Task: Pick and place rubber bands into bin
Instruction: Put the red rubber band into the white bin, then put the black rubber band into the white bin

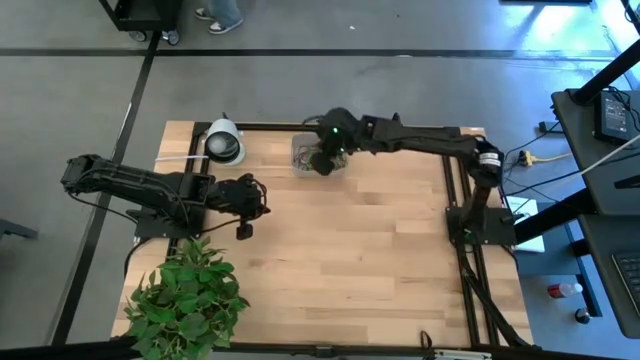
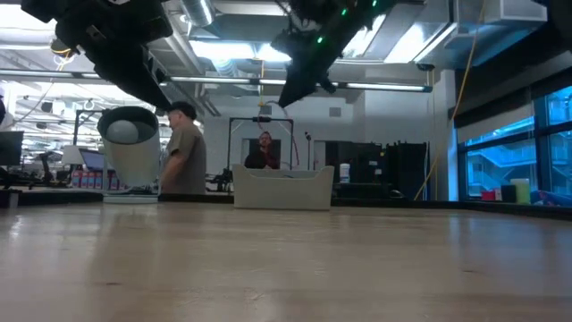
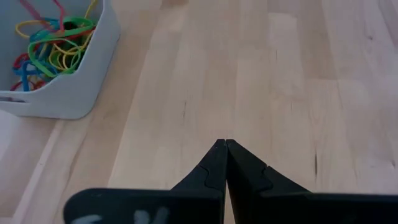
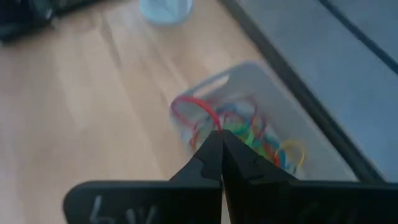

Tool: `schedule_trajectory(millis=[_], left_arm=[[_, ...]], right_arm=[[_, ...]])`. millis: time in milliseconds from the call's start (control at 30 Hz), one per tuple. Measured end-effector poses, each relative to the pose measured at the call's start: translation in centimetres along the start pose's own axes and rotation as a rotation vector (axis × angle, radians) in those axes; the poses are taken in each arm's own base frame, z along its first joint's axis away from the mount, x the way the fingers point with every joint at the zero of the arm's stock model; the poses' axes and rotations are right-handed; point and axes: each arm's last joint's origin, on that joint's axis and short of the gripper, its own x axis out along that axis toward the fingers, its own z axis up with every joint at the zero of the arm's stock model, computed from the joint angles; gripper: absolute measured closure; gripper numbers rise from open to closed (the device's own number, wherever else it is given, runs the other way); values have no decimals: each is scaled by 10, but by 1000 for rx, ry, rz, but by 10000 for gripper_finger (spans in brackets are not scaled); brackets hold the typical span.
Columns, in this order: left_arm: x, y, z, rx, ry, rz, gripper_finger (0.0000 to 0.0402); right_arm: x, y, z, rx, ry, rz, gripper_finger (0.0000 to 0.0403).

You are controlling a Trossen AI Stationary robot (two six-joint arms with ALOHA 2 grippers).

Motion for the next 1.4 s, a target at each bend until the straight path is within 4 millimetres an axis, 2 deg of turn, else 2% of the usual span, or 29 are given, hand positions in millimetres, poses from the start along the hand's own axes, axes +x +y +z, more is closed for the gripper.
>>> schedule_trajectory(millis=[133,267,467,633,833,1067,1233,1400], left_arm=[[0,0,2,-3,-24,15,400],[0,0,2,-3,-23,18,400],[0,0,2,-7,-24,19,400],[0,0,2,-7,-25,19,400],[0,0,2,-7,-24,18,400],[0,0,2,-6,-23,18,400],[0,0,2,-5,-22,18,400],[0,0,2,-3,-22,18,400]], right_arm=[[21,-21,2,22,-21,-10,403],[45,-39,-8,47,44,-46,403],[73,-51,-21,64,113,-73,397],[86,-59,-32,128,178,-93,362],[81,-62,-34,155,219,-92,281],[58,-62,-22,156,293,-101,199],[37,-60,-9,149,359,-107,187],[14,-45,-8,131,375,-121,212]])
